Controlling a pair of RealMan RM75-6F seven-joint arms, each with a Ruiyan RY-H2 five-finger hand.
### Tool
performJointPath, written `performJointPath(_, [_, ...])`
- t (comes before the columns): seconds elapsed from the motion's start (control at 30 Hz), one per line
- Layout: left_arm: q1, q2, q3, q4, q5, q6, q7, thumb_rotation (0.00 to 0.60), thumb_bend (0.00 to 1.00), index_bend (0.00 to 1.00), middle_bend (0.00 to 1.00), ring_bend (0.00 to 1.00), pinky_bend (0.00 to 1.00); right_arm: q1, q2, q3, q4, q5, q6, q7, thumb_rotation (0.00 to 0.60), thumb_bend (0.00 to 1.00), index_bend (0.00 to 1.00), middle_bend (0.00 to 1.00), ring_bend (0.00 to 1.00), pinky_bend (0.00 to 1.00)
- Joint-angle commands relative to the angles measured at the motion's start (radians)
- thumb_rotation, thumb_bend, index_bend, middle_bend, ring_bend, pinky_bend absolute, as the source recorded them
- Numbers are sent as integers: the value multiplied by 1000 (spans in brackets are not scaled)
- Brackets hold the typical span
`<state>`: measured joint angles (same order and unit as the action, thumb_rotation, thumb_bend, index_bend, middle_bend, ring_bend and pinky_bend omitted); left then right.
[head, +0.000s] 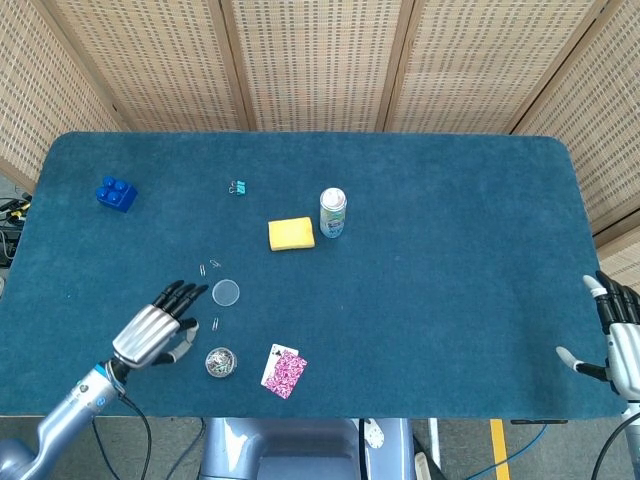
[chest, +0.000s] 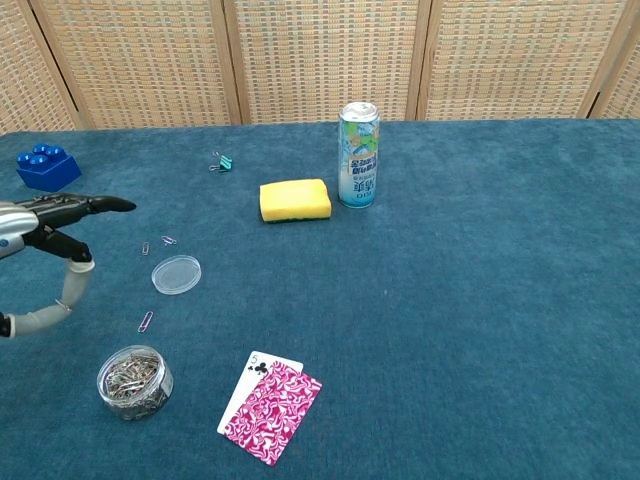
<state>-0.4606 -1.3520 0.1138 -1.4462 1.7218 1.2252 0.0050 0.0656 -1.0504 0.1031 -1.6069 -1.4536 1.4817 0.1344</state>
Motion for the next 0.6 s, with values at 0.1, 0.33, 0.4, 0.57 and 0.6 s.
performJointPath(0.1, [4, -9, 39, -64, 38, -32, 93, 600, 463, 688, 0, 0, 0, 0, 2, 1, 1, 1, -1, 7, 600, 0, 0, 0, 0, 0])
performJointPath(0.33, [3, -56, 26, -64, -6, -89, 167, 600, 464, 688, 0, 0, 0, -3, 8, 3, 2, 5, 0, 26, 600, 0, 0, 0, 0, 0])
performJointPath(0.4, [3, -64, 18, -60, -16, -92, 177, 600, 465, 688, 0, 0, 0, -3, 9, 3, 3, 6, -2, 30, 600, 0, 0, 0, 0, 0])
performJointPath(0.57, [-4, -77, 8, -52, -23, -99, 169, 600, 466, 655, 0, 0, 0, -3, 12, 4, 5, 7, -2, 39, 600, 0, 0, 0, 0, 0])
performJointPath(0.6, [-5, -79, 8, -49, -22, -99, 161, 600, 447, 594, 0, 0, 0, -3, 12, 4, 5, 6, -2, 41, 600, 0, 0, 0, 0, 0])
